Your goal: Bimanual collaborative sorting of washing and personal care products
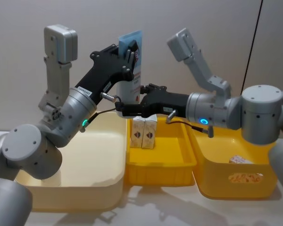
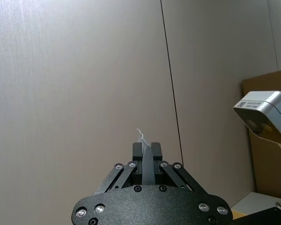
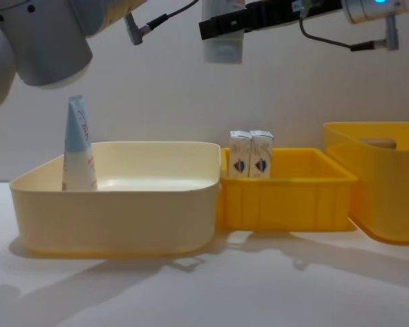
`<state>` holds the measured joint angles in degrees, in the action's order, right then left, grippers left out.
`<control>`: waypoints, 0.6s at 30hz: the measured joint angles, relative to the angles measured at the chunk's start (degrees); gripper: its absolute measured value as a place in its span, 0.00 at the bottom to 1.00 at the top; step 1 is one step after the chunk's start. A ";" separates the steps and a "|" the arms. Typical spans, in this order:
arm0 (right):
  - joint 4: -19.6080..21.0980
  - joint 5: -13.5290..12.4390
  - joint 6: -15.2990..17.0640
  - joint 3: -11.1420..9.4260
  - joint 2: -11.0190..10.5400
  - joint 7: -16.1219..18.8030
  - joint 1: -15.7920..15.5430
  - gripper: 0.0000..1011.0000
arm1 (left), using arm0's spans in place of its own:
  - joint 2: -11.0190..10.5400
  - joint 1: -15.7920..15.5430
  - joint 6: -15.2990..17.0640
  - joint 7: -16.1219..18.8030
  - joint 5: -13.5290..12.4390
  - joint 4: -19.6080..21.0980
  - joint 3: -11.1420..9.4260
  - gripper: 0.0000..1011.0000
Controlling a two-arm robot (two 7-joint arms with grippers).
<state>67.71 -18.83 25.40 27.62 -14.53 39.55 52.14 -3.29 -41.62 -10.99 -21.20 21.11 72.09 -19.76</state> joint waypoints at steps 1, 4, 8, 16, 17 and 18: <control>-0.42 0.14 -0.36 0.20 0.25 -0.27 0.24 0.99 | 0.00 0.03 0.00 0.03 -0.03 0.04 0.01 0.11; -1.00 0.37 -0.95 0.52 0.63 -0.65 0.59 0.99 | 0.00 0.14 0.00 0.15 -0.16 0.15 0.07 0.11; -1.62 0.58 -1.48 0.80 0.99 -1.05 0.91 0.99 | 0.02 0.25 -0.06 0.28 -0.31 0.28 0.20 0.11; -2.47 0.88 -2.34 1.20 1.49 -1.54 1.36 0.83 | 0.05 0.35 -0.25 0.40 -0.45 0.38 0.32 0.11; -2.51 0.90 -2.36 1.22 1.51 -1.56 1.38 0.83 | 0.06 0.36 -0.26 0.41 -0.47 0.39 0.33 0.11; -2.60 0.94 -2.45 1.26 1.57 -1.62 1.41 0.75 | 0.06 0.37 -0.28 0.43 -0.48 0.39 0.34 0.11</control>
<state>65.11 -17.89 22.95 28.88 -12.95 37.93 53.55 -3.23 -41.25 -11.27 -20.77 20.62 72.49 -19.42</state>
